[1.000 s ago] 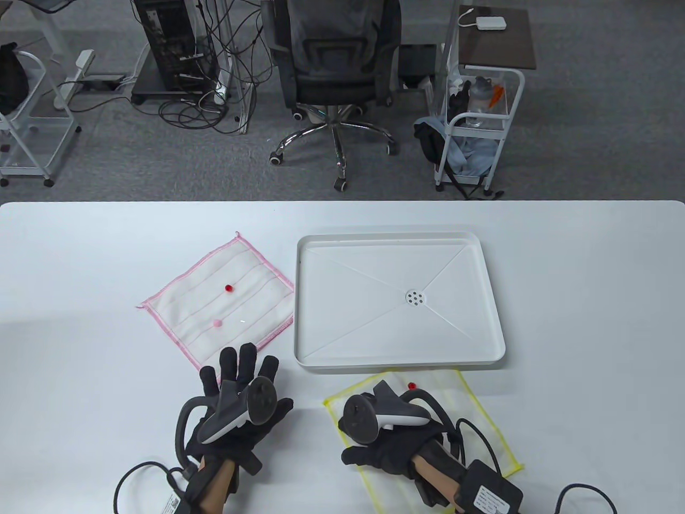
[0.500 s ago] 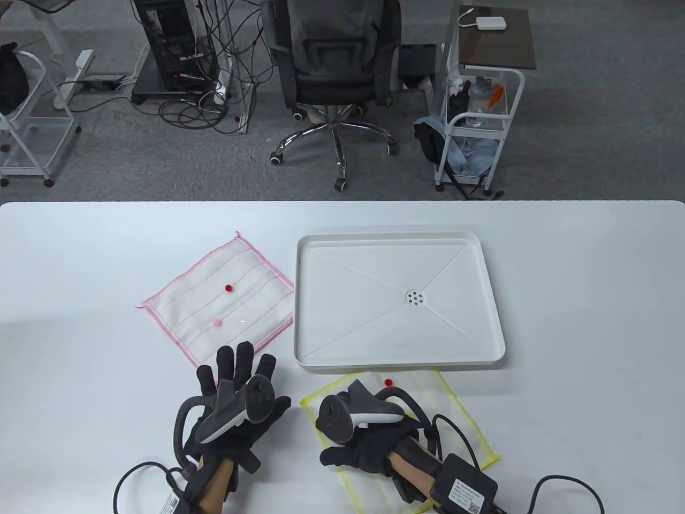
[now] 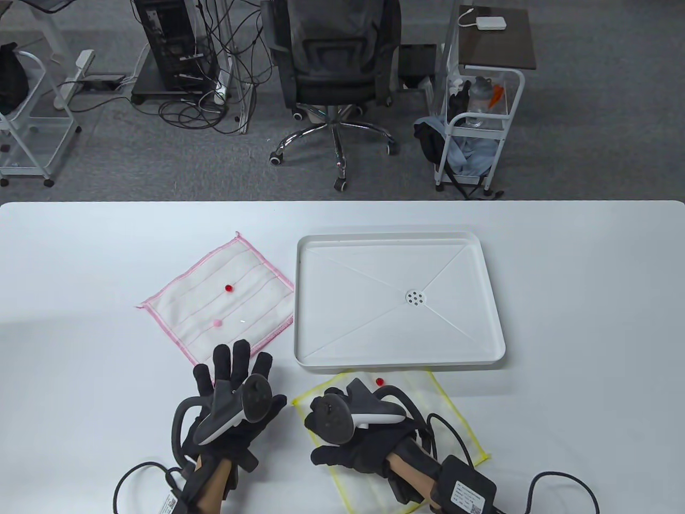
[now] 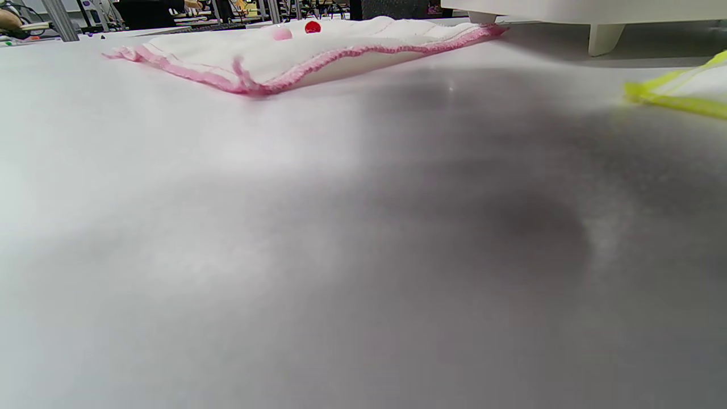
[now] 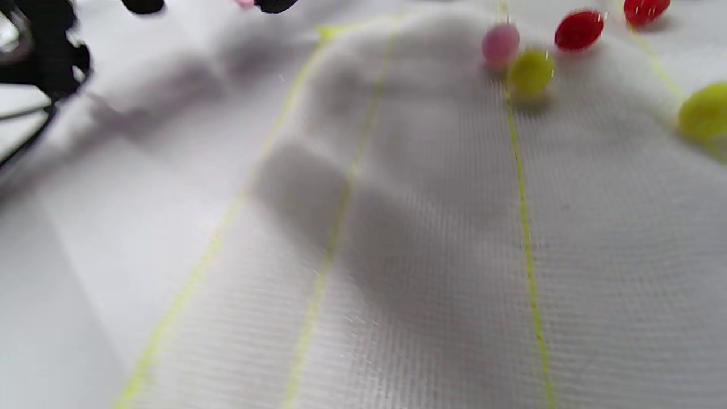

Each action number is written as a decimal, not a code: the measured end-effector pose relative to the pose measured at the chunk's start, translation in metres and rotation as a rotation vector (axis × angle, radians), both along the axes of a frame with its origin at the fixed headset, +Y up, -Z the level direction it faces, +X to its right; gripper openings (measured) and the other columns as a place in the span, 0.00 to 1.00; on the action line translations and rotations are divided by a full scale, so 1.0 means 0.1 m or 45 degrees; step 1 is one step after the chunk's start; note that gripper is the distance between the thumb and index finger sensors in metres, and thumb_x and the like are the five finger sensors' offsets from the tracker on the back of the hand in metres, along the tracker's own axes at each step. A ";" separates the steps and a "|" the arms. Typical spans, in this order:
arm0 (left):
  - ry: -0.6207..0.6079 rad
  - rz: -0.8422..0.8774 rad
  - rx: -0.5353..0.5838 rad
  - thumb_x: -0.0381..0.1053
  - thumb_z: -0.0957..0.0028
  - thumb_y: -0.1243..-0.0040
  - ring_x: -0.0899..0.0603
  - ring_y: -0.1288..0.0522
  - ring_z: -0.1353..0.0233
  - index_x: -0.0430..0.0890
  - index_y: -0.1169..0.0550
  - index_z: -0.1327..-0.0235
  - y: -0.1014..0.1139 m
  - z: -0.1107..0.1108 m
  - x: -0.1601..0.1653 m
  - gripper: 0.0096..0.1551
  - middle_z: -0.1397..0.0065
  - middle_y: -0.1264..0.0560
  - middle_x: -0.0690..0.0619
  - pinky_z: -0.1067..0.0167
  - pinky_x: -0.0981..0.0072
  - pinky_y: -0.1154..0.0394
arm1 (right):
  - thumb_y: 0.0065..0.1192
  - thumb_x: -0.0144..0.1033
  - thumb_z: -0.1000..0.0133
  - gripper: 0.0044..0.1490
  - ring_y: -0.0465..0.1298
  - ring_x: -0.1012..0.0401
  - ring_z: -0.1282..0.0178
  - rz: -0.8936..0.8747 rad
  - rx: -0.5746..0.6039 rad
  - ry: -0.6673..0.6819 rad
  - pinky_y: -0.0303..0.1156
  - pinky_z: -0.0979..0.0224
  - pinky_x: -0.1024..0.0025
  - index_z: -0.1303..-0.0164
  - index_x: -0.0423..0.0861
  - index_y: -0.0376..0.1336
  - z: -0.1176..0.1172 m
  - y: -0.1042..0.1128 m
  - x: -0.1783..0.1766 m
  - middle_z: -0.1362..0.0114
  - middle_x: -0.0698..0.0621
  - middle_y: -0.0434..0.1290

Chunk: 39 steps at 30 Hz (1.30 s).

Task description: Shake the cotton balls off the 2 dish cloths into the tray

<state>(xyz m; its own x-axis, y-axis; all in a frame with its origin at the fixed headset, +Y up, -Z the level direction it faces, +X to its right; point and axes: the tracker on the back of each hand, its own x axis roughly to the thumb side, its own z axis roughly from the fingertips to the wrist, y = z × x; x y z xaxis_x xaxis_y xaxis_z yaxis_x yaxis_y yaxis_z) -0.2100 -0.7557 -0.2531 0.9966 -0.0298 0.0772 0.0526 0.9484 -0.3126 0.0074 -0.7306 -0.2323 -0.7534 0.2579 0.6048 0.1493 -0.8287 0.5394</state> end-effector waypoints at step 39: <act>-0.206 -0.076 -0.021 0.81 0.49 0.67 0.32 0.41 0.18 0.53 0.41 0.18 -0.05 0.22 0.77 0.50 0.13 0.44 0.45 0.24 0.42 0.33 | 0.54 0.59 0.45 0.54 0.50 0.40 0.26 0.244 0.255 -0.741 0.56 0.24 0.51 0.17 0.44 0.39 -0.20 -0.46 1.53 0.18 0.37 0.41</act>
<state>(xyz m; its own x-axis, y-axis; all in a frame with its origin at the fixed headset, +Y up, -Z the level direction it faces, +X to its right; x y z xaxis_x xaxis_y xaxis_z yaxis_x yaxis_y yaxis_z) -0.1329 -0.7608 -0.2316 0.9676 -0.0860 0.2373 0.1596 0.9369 -0.3111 0.1604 -0.7765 -0.2528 -0.9944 0.0108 0.1054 0.0341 -0.9093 0.4146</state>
